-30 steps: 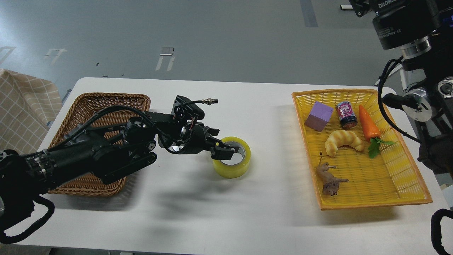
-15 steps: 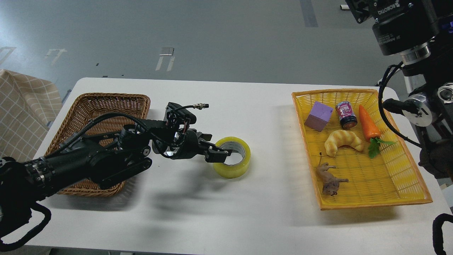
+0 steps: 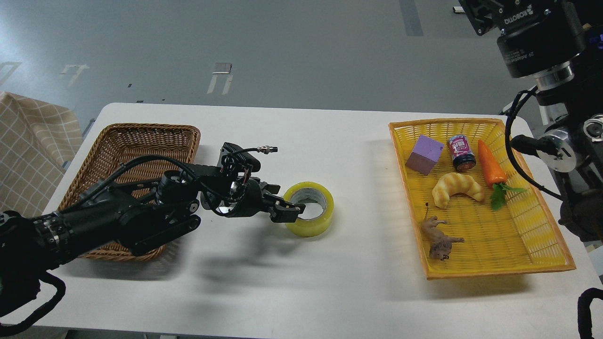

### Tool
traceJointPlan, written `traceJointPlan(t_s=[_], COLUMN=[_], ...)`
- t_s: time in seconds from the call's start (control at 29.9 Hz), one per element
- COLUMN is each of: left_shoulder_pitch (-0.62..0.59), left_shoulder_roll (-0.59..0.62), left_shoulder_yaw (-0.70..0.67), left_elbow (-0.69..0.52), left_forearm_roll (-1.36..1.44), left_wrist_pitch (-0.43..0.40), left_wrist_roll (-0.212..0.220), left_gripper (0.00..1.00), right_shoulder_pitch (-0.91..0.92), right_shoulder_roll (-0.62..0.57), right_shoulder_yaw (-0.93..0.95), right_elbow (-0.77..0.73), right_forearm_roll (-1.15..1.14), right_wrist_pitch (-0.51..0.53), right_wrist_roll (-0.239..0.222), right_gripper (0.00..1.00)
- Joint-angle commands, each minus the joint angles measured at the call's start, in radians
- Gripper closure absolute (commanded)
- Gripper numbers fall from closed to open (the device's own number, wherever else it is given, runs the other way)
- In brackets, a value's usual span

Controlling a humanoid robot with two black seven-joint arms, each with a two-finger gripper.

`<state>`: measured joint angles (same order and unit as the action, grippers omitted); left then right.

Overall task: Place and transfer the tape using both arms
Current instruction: 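Lower the left gripper onto the tape roll and grip its rim, then lift the tape roll with the left gripper and carry it over the wicker basket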

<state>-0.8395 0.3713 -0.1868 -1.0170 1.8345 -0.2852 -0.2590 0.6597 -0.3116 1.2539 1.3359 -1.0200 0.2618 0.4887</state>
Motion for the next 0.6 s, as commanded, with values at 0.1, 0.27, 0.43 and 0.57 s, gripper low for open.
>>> traceJointPlan(t_s=[0.1, 0.27, 0.43, 0.57], left_shoulder_pitch=[0.005, 0.0, -0.004, -0.006], left_shoulder_roll=[-0.002, 0.003, 0.014, 0.02], left_shoulder_yaw=[0.003, 0.003, 0.001, 0.001], left_elbow=[0.001, 0.001, 0.001, 0.001], left_forearm_roll=[0.0, -0.001, -0.004, -0.011], left_wrist_pitch=[-0.002, -0.002, -0.009, -0.011], left_wrist_roll=[0.004, 0.003, 0.0, 0.0], left_gripper=[0.69, 0.77, 0.95, 1.0], right_shoulder_pitch=[-0.023, -0.037, -0.037, -0.038], right_shoulder_roll=[-0.001, -0.001, 0.0, 0.005], right_shoulder_yaw=[0.004, 0.004, 0.004, 0.002], right_elbow=[0.003, 0.008, 0.008, 0.008], right_forearm_roll=[0.0, 0.0, 0.001, 0.001], right_wrist_pitch=[0.001, 0.001, 0.001, 0.001], right_wrist_roll=[0.0, 0.0, 0.0, 0.0], right_gripper=[0.0, 0.0, 0.0, 0.0])
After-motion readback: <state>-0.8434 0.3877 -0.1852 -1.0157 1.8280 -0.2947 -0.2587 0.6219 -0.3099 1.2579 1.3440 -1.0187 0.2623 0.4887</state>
